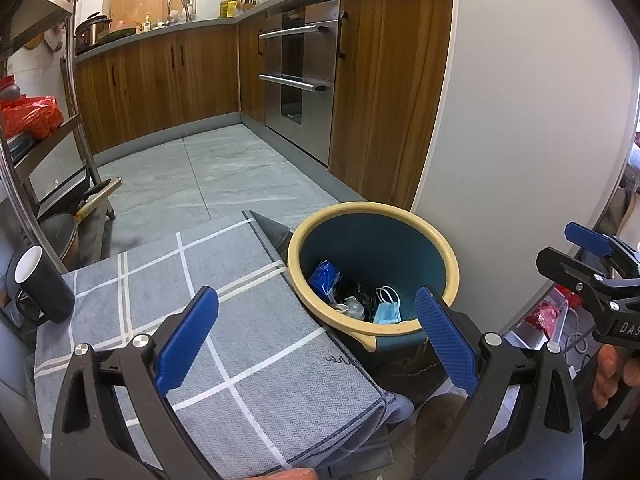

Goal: Collect trash

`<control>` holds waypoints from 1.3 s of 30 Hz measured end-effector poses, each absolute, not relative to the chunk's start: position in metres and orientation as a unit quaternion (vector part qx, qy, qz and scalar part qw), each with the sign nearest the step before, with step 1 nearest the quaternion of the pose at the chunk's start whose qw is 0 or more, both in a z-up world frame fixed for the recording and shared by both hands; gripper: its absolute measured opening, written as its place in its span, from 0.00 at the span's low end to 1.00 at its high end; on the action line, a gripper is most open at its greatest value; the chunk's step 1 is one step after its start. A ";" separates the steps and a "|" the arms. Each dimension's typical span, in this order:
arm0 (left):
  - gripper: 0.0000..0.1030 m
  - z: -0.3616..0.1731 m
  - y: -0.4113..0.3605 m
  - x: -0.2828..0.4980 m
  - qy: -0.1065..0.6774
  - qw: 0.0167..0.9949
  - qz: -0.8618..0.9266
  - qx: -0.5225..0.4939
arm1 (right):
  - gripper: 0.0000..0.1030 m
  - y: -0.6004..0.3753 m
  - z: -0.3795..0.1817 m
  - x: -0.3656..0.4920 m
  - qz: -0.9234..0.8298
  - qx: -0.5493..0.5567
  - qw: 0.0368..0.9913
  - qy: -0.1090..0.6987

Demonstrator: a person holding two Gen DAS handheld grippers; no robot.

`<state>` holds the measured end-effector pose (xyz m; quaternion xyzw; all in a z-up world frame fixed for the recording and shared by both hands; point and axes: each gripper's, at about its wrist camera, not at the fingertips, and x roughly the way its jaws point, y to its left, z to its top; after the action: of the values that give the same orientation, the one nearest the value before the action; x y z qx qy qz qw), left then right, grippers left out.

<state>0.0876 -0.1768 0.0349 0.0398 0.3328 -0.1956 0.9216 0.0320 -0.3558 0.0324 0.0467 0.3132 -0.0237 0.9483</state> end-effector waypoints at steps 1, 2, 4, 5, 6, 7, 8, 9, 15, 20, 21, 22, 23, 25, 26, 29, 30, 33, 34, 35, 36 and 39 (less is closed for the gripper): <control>0.94 0.035 -0.177 0.088 0.333 0.922 -0.194 0.040 | 0.95 -0.356 0.032 0.033 -0.024 0.047 0.948 0.313; 0.94 0.035 -0.176 0.088 0.333 0.922 -0.194 0.041 | 0.95 -0.356 0.032 0.032 -0.024 0.047 0.948 0.313; 0.94 0.035 -0.176 0.088 0.332 0.922 -0.193 0.043 | 0.95 -0.356 0.032 0.032 -0.024 0.047 0.948 0.313; 0.94 0.035 -0.177 0.088 0.332 0.922 -0.193 0.043 | 0.95 -0.356 0.032 0.032 -0.023 0.047 0.948 0.314; 0.94 0.035 -0.176 0.088 0.333 0.922 -0.193 0.042 | 0.95 -0.356 0.032 0.032 -0.023 0.048 0.948 0.314; 0.94 0.035 -0.176 0.088 0.333 0.922 -0.193 0.042 | 0.95 -0.356 0.032 0.032 -0.023 0.047 0.948 0.313; 0.94 0.035 -0.177 0.088 0.333 0.922 -0.192 0.042 | 0.95 -0.356 0.033 0.032 -0.024 0.046 0.948 0.313; 0.94 0.035 -0.177 0.088 0.332 0.922 -0.193 0.042 | 0.95 -0.356 0.032 0.032 -0.024 0.047 0.948 0.313; 0.94 0.035 -0.177 0.088 0.332 0.922 -0.193 0.042 | 0.95 -0.355 0.032 0.032 -0.023 0.048 0.949 0.312; 0.94 0.034 -0.177 0.088 0.334 0.922 -0.192 0.040 | 0.95 -0.355 0.032 0.032 -0.024 0.049 0.948 0.312; 0.94 0.034 -0.177 0.088 0.334 0.922 -0.192 0.040 | 0.95 -0.355 0.032 0.032 -0.023 0.049 0.948 0.312; 0.94 0.035 -0.177 0.088 0.335 0.922 -0.192 0.040 | 0.95 -0.355 0.032 0.032 -0.023 0.049 0.948 0.312; 0.94 0.035 -0.177 0.088 0.335 0.922 -0.192 0.040 | 0.95 -0.355 0.032 0.032 -0.023 0.048 0.948 0.313; 0.94 0.035 -0.177 0.089 0.335 0.922 -0.192 0.040 | 0.95 -0.354 0.032 0.031 -0.023 0.048 0.948 0.313; 0.94 0.035 -0.177 0.089 0.335 0.922 -0.192 0.040 | 0.95 -0.353 0.032 0.031 -0.023 0.048 0.948 0.312; 0.94 0.035 -0.177 0.089 0.334 0.922 -0.192 0.040 | 0.95 -0.353 0.032 0.031 -0.023 0.049 0.948 0.313; 0.94 0.034 -0.177 0.089 0.335 0.922 -0.192 0.040 | 0.95 -0.352 0.032 0.030 -0.024 0.050 0.948 0.313; 0.94 0.034 -0.177 0.089 0.336 0.921 -0.192 0.039 | 0.95 -0.352 0.032 0.030 -0.023 0.050 0.948 0.313; 0.94 0.034 -0.177 0.089 0.336 0.921 -0.192 0.039 | 0.95 -0.351 0.032 0.030 -0.023 0.050 0.948 0.312; 0.94 0.034 -0.177 0.089 0.336 0.921 -0.193 0.039 | 0.95 -0.351 0.033 0.030 -0.023 0.050 0.948 0.313; 0.94 0.034 -0.177 0.089 0.336 0.921 -0.193 0.039 | 0.95 -0.351 0.032 0.030 -0.024 0.050 0.948 0.313; 0.94 0.034 -0.176 0.089 0.336 0.921 -0.194 0.038 | 0.95 -0.351 0.033 0.029 -0.024 0.051 0.948 0.312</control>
<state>0.0893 -0.1764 0.0340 0.0382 0.3360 -0.1938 0.9209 0.0295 -0.3509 0.0329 0.0512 0.3124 -0.0239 0.9483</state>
